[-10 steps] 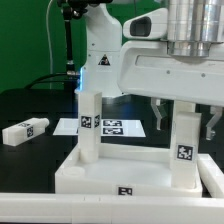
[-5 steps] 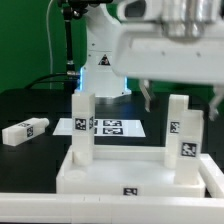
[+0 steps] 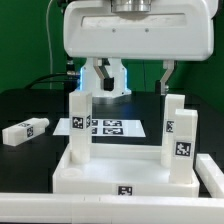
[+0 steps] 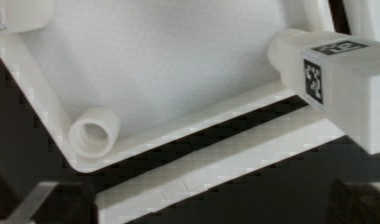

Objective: Assemble desk

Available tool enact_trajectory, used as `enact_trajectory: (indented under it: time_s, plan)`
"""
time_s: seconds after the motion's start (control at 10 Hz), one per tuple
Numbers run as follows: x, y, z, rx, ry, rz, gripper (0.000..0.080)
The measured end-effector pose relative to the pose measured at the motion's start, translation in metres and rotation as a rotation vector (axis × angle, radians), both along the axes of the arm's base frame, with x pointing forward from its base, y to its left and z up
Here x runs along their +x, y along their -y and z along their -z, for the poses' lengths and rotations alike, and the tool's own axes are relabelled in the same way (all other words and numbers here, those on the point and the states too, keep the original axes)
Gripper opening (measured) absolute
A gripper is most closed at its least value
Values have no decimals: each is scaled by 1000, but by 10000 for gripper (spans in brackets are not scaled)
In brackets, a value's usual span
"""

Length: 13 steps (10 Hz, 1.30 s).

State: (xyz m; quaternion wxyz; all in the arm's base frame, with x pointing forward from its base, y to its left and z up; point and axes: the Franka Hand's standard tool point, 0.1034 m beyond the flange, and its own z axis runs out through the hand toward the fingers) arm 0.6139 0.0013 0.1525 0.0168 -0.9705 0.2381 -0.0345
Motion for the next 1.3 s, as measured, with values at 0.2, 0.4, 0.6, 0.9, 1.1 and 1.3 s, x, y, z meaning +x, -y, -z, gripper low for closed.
enact_trajectory:
  time_s: [0.2,0.4,0.6,0.9,1.1,1.3]
  plan:
    - [0,0,1,0,-1,-1,649]
    - [-9,18,3,-6,-2,-78,649]
    - [-30,73,5,-7,-15,-105,649]
    - [-50,120,21,-4,-24,-74,649]
    - [-49,117,21,-3,-24,-79,649]
    - [-53,122,23,2,-27,-72,649]
